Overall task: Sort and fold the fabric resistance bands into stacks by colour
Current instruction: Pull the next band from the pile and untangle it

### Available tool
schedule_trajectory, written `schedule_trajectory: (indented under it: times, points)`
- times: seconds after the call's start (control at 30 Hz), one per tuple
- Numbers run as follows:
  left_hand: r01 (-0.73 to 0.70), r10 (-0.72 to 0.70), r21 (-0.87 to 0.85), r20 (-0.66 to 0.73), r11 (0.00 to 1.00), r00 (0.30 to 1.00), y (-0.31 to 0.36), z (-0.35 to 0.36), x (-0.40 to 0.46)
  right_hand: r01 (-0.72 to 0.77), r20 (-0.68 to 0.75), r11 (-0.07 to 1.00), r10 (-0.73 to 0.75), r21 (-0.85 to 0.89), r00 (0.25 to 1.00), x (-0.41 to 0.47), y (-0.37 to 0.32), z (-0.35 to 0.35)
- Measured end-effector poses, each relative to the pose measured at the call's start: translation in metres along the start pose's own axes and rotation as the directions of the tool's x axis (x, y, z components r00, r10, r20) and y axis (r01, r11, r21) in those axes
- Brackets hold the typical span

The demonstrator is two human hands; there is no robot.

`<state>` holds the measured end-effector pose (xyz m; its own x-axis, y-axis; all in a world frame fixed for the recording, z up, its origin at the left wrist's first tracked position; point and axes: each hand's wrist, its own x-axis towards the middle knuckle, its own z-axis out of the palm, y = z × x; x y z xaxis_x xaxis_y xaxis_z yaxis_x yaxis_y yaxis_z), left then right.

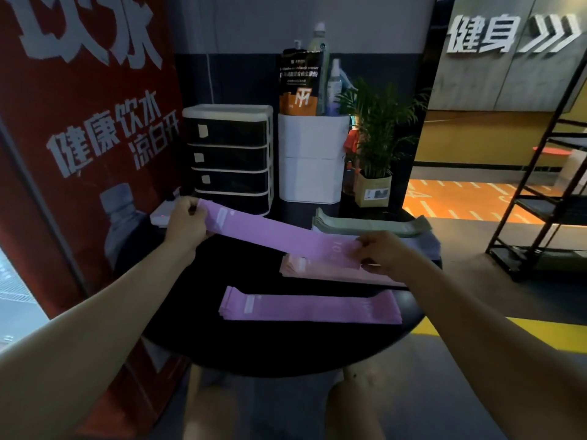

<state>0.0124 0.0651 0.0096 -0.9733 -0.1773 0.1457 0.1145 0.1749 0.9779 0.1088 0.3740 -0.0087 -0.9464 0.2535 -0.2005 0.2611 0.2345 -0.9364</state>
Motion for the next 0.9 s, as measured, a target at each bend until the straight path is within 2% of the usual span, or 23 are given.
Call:
schedule_trajectory:
  times: [0.13,0.23,0.33,0.47,0.53,0.57,0.6,0.63,0.67,0.7,0.77,0.9]
  points:
    - [-0.007,0.007,0.075,-0.007,0.997,1.0,-0.014,0.0,-0.011,-0.113,-0.043,0.97,0.125,0.215,0.991,-0.012,0.008,-0.006]
    - [-0.044,0.042,0.159,0.015,0.986,0.999,-0.02,0.005,-0.026,-0.143,-0.101,0.941,0.181,0.306,0.978,-0.018,0.018,-0.009]
    - [-0.082,0.069,0.305,0.052,0.949,0.996,-0.026,0.008,-0.045,-0.115,-0.17,0.943,0.175,0.311,0.97,-0.023,0.035,-0.008]
    - [-0.131,0.089,0.436,0.116,0.89,0.989,-0.041,0.008,-0.066,-0.033,-0.336,0.972,0.112,0.233,0.935,-0.025,0.057,-0.007]
    - [-0.15,0.093,0.482,0.141,0.863,0.986,-0.047,0.007,-0.075,-0.076,-0.355,0.993,0.102,0.087,0.929,-0.036,0.053,-0.005]
    - [-0.161,0.099,0.502,0.148,0.849,0.984,-0.049,0.007,-0.078,-0.144,-0.351,0.987,0.109,-0.076,0.93,-0.045,0.047,-0.001]
    - [-0.165,0.103,0.518,0.147,0.839,0.984,-0.051,0.006,-0.081,-0.155,-0.369,0.909,0.001,-0.387,0.929,-0.053,0.048,0.001]
    - [-0.165,0.104,0.527,0.143,0.833,0.984,-0.053,0.006,-0.083,-0.13,-0.375,0.891,-0.048,-0.435,0.926,-0.054,0.052,-0.001]
    - [-0.159,0.101,0.532,0.137,0.832,0.985,-0.055,0.006,-0.084,-0.088,-0.403,0.971,-0.009,-0.221,0.915,-0.049,0.059,-0.003]
    - [-0.154,0.097,0.535,0.132,0.831,0.986,-0.057,0.005,-0.085,-0.076,-0.425,0.988,0.011,-0.135,0.905,-0.045,0.063,-0.006]
    - [-0.15,0.093,0.541,0.131,0.827,0.987,-0.062,0.005,-0.086,-0.08,-0.497,0.964,-0.06,-0.254,0.866,-0.043,0.071,-0.007]
    - [-0.142,0.095,0.55,0.112,0.823,0.989,-0.069,0.007,-0.087,-0.027,-0.467,0.908,-0.189,-0.417,0.864,-0.048,0.074,-0.005]
